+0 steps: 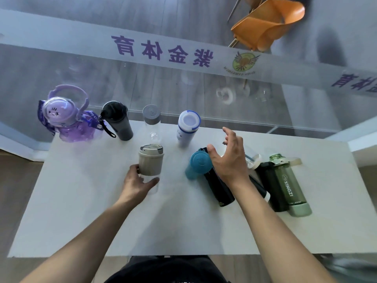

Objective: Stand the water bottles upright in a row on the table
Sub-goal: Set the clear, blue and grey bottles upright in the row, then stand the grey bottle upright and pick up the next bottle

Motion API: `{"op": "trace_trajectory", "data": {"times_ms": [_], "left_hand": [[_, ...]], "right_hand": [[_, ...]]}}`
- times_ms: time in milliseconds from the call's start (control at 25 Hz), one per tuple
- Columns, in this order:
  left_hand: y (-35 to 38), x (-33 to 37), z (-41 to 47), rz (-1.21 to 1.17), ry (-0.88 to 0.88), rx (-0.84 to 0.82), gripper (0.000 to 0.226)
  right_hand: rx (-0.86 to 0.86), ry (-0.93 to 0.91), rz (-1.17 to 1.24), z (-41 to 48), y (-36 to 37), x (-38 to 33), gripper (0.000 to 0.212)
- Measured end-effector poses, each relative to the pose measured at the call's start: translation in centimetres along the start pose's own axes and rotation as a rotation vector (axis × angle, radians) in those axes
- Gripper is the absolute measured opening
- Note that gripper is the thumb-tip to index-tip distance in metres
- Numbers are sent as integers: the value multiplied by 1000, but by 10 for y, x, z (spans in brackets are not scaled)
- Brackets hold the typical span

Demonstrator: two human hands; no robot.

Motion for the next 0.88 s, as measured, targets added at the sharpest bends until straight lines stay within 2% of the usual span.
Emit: {"op": "trace_trajectory", "data": {"times_ms": [120,240,320,400,720,880], "left_hand": [[1,20,-18,-78,169,6,69],[-5,52,-34,-108,384,42,69],[-8,74,-42,-89,538,56,69],[-8,95,-52,-43,668,64,71],[25,153,-73,-3,782,9,73],[59,176,-77,123,778,43,77]], "right_hand": [[-118,-48,-22,-14,7,-23,57],[-308,-143,25,-33,19,-55,72],[-344,-165,121,-41,20,-72,83],[-300,-160,226,-41,11,-84,88],[-151,-161,335,-17,-46,-70,80],[-130,-151,398,4,-80,-39,81]]}}
Point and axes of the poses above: each hand's wrist, its own z-axis towards the middle knuckle, its own y-axis out of the palm, x = y × z, the point moved 4 cm from there along z, towards the middle knuckle, and after that the axes turned 7 degrees about -z, right-handed, at the moved point
